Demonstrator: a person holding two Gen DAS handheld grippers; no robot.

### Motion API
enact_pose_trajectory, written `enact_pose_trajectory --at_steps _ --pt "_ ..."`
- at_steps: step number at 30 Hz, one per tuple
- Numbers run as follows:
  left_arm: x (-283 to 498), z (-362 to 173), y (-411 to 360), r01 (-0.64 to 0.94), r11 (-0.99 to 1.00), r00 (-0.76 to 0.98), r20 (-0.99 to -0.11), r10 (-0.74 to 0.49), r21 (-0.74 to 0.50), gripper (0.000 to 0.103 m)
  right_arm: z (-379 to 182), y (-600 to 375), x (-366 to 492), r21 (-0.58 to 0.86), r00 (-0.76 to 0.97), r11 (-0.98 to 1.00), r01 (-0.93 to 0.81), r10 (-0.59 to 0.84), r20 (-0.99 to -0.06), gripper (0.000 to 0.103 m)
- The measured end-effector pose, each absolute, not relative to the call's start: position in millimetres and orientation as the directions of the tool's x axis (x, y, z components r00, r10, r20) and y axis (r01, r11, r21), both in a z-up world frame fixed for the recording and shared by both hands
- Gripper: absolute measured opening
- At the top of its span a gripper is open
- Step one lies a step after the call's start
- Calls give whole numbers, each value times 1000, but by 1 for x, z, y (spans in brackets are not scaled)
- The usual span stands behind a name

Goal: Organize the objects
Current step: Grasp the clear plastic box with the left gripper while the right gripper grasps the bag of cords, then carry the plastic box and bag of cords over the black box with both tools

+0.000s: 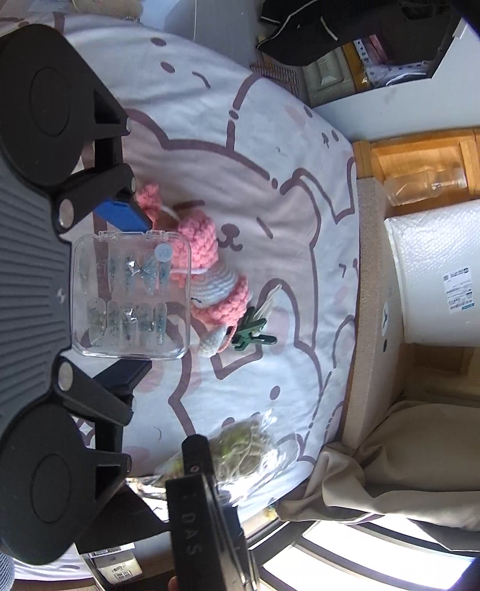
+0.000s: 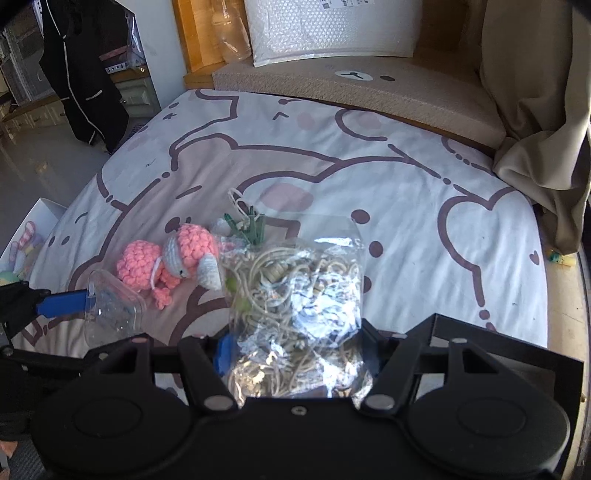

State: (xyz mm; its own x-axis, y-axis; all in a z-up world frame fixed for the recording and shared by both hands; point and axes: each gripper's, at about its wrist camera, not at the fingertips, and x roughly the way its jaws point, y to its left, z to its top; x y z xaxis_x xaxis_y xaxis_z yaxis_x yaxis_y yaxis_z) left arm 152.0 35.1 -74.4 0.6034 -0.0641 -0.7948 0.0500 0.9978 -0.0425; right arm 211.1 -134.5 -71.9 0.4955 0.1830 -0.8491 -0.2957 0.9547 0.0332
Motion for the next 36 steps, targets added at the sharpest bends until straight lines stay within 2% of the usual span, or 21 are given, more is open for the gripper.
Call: enact_pose_trajectory --at_steps 21,36 --pt "103 -25 36 13 999 658 -753 -33 -33 74 -29 -151 125 69 613 982 -176 164 -773 66" --pt "78 -14 29 -17 1000 674 -739 4 -10 74 -31 -166 82 87 649 995 -38 91 -755 66"
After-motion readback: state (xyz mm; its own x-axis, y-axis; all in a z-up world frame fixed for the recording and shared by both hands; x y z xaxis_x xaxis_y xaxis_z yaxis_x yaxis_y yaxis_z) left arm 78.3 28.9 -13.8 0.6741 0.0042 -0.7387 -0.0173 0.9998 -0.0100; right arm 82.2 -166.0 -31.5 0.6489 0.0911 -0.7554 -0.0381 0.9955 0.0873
